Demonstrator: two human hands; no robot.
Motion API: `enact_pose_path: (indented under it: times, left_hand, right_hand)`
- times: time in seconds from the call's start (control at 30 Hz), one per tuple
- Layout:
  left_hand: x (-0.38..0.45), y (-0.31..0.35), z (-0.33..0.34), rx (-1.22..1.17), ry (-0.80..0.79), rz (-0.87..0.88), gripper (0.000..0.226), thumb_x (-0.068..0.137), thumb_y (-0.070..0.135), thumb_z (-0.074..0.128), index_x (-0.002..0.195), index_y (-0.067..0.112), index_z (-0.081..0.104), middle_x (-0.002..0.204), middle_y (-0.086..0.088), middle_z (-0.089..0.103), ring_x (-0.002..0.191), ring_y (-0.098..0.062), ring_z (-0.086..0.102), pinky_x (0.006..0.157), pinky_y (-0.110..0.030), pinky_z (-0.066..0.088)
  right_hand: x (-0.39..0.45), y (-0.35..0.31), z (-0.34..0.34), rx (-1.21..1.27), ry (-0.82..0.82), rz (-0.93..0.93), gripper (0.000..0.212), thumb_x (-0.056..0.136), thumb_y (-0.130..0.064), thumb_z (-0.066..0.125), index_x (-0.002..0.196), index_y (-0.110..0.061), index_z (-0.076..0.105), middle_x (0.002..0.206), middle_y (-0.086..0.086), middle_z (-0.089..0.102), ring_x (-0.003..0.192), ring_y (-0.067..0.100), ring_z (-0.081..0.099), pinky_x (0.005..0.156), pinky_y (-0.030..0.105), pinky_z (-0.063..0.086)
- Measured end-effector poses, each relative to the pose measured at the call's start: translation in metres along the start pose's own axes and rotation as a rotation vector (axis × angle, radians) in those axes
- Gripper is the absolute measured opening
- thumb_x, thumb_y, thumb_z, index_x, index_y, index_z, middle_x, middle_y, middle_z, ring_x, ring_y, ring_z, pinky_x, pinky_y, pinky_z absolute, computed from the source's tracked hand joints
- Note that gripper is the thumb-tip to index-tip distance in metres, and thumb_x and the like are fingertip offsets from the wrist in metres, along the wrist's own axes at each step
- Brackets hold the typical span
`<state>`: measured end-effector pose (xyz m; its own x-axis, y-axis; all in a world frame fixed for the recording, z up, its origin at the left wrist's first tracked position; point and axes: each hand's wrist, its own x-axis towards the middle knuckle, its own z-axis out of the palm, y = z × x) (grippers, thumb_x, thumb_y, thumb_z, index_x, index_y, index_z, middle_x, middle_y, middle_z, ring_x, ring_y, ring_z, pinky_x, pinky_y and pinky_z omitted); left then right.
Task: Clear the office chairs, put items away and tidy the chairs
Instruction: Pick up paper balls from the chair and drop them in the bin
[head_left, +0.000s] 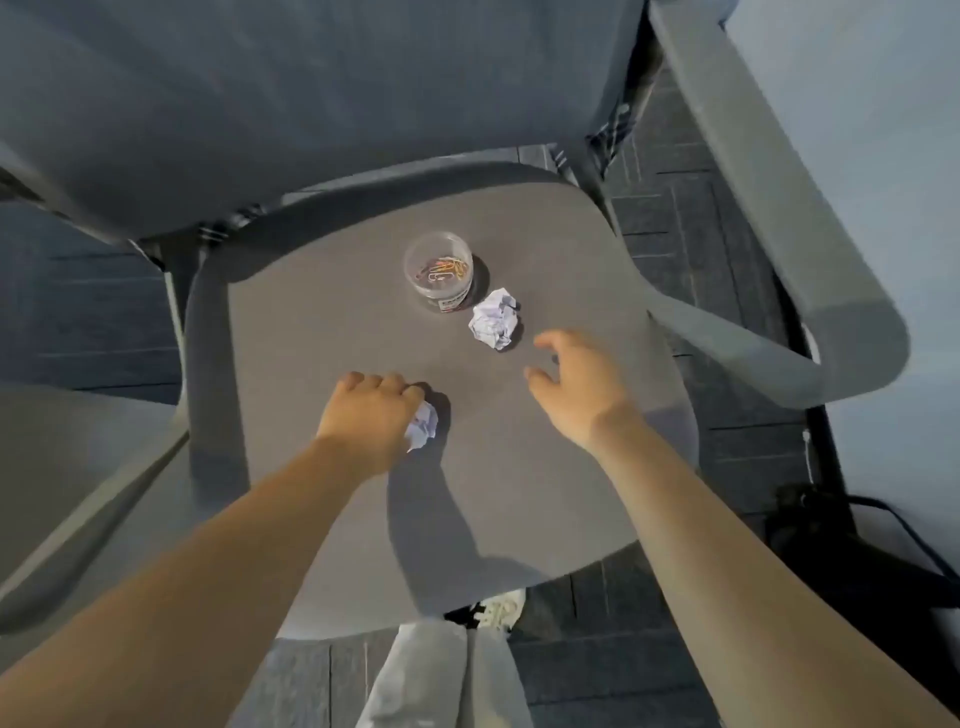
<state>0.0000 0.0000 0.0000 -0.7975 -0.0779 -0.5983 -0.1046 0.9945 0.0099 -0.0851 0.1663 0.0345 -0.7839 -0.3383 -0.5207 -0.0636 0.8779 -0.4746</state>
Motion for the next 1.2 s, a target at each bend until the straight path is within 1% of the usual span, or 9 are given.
enact_pose_path:
  times: [0.13,0.2,0.33,0.4,0.53,0.67,0.83,1.13,1.2]
  left_hand:
    - [0.012,-0.008,-0.009,-0.125,0.067,-0.123,0.049,0.082,0.033,0.058,0.125,0.012,0.047,0.124,-0.010,0.052,0.118,-0.032,0.049,0.103,-0.036,0.034]
    - [0.020,-0.013,-0.018,-0.282,0.104,-0.175,0.051,0.080,0.027,0.063,0.125,0.007,0.046,0.126,-0.014,0.048,0.114,-0.036,0.049,0.096,-0.039,0.040]
    - [0.037,-0.026,-0.025,-0.494,0.164,-0.213,0.049,0.081,0.014,0.064,0.125,0.004,0.044,0.130,-0.016,0.038,0.106,-0.038,0.052,0.084,-0.037,0.046]
    - [0.044,-0.032,-0.022,-0.541,0.188,-0.210,0.050,0.080,0.010,0.065,0.125,0.004,0.044,0.133,-0.016,0.035,0.111,-0.037,0.049,0.088,-0.036,0.045]
    - [0.049,-0.039,-0.018,-0.556,0.190,-0.186,0.053,0.078,0.008,0.065,0.127,0.007,0.045,0.138,-0.014,0.033,0.120,-0.035,0.041,0.099,-0.035,0.040]
    - [0.036,-0.036,-0.027,-0.564,0.164,-0.194,0.056,0.080,0.009,0.063,0.133,0.011,0.043,0.136,-0.013,0.037,0.124,-0.034,0.038,0.102,-0.033,0.037]
    - [-0.006,-0.035,-0.065,-0.540,0.232,-0.217,0.062,0.082,0.014,0.063,0.138,0.015,0.038,0.138,-0.012,0.038,0.128,-0.031,0.036,0.107,-0.036,0.035]
    - [-0.166,-0.052,-0.127,-0.544,0.467,-0.424,0.061,0.084,0.020,0.062,0.140,0.015,0.038,0.140,-0.012,0.042,0.128,-0.033,0.039,0.107,-0.036,0.033]
    - [-0.209,-0.060,-0.138,-0.565,0.544,-0.480,0.059,0.083,0.021,0.064,0.137,0.015,0.042,0.137,-0.012,0.045,0.126,-0.032,0.043,0.105,-0.035,0.035]
  right_hand:
    - [0.026,-0.009,0.006,-0.066,0.029,-0.029,0.045,0.089,-0.020,0.054,0.132,-0.011,0.043,0.134,0.013,0.046,0.126,0.030,0.041,0.104,0.035,0.036]
    - [0.042,-0.016,0.014,-0.081,0.056,-0.040,0.051,0.087,-0.021,0.057,0.135,-0.013,0.039,0.136,0.013,0.043,0.127,0.031,0.039,0.103,0.035,0.035]
    - [0.071,-0.025,0.030,-0.145,0.021,-0.037,0.073,0.085,-0.027,0.062,0.146,-0.020,0.020,0.151,0.013,0.020,0.139,0.031,0.022,0.112,0.038,0.027]
    - [0.082,-0.025,0.039,-0.203,0.005,-0.023,0.068,0.085,-0.026,0.063,0.143,-0.018,0.027,0.152,0.014,0.020,0.139,0.032,0.023,0.114,0.039,0.026]
    - [0.085,-0.023,0.049,-0.260,0.033,-0.015,0.045,0.084,-0.009,0.058,0.126,-0.009,0.044,0.131,0.017,0.044,0.122,0.034,0.040,0.107,0.036,0.031]
    - [0.067,-0.029,0.037,-0.231,-0.009,-0.040,0.039,0.082,-0.003,0.055,0.120,-0.011,0.049,0.125,0.016,0.046,0.117,0.035,0.041,0.103,0.036,0.033]
    - [0.030,-0.057,0.003,-0.136,-0.027,-0.156,0.043,0.084,0.003,0.050,0.124,-0.012,0.050,0.128,0.014,0.042,0.118,0.033,0.041,0.093,0.033,0.041]
    - [-0.074,-0.157,-0.067,-0.115,-0.023,-0.526,0.042,0.083,0.005,0.050,0.120,-0.014,0.055,0.130,0.011,0.042,0.114,0.031,0.050,0.098,0.041,0.045]
    - [-0.100,-0.184,-0.079,-0.125,-0.018,-0.625,0.040,0.083,0.005,0.050,0.119,-0.012,0.056,0.128,0.013,0.043,0.113,0.032,0.050,0.094,0.034,0.043]
